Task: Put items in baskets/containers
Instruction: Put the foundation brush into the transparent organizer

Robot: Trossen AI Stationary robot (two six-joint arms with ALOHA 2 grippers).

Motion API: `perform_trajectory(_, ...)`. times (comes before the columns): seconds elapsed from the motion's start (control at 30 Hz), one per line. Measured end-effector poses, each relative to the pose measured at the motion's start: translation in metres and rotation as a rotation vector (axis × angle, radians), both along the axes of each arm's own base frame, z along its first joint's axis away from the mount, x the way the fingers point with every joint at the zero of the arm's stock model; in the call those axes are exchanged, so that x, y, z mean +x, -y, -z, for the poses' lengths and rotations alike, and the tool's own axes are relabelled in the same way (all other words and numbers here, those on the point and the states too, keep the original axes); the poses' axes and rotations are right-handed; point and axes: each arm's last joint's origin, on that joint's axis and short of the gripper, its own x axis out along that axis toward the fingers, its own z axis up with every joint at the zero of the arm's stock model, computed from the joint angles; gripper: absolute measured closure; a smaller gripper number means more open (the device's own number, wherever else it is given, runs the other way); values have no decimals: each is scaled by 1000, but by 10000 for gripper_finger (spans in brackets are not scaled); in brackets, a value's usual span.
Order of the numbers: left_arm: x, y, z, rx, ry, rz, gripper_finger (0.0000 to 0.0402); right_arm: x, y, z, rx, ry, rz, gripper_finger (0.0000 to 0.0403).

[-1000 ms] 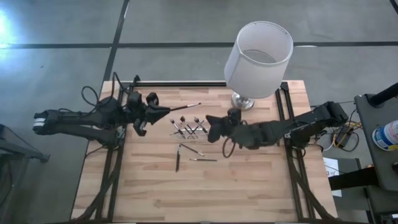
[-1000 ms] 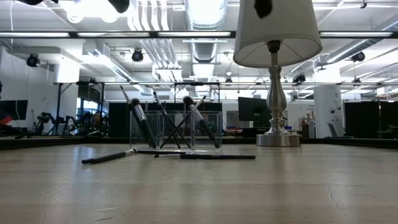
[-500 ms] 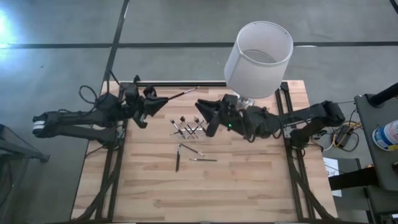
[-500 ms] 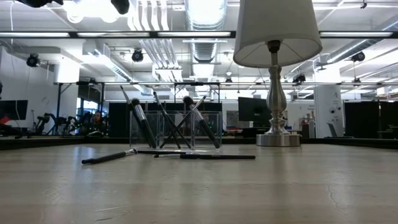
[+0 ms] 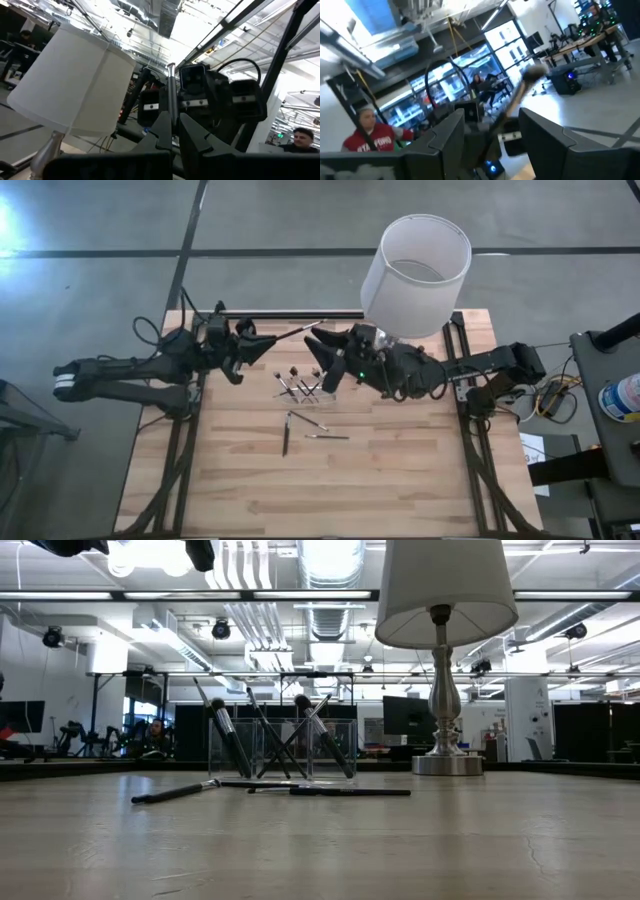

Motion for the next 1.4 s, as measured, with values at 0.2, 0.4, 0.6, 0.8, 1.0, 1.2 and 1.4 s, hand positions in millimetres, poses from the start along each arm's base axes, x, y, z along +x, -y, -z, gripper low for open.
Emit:
perform_trajectory(0.2,5,0,-1,10,-4,28,394,5,2,6,37,1,-10,220)
perform_trajectory(0.4,5,0,-6,18,14,31,394,7,3,8,54,-3,20,220)
perform_trajectory(0.6,9,0,0,-7,-12,55,394,5,4,6,52,12,23,220)
perform_trajectory(0.8,15,-1,2,-13,-30,68,394,6,5,6,49,13,1,222)
perform_trajectory(1.0,14,-1,1,-10,-19,67,394,6,5,6,52,13,3,266)
perform_trajectory(1.2,14,-1,1,-7,-17,65,394,6,6,6,48,7,10,337)
perform_trajectory(1.4,16,-1,5,-10,-33,67,393,6,7,5,33,0,17,383)
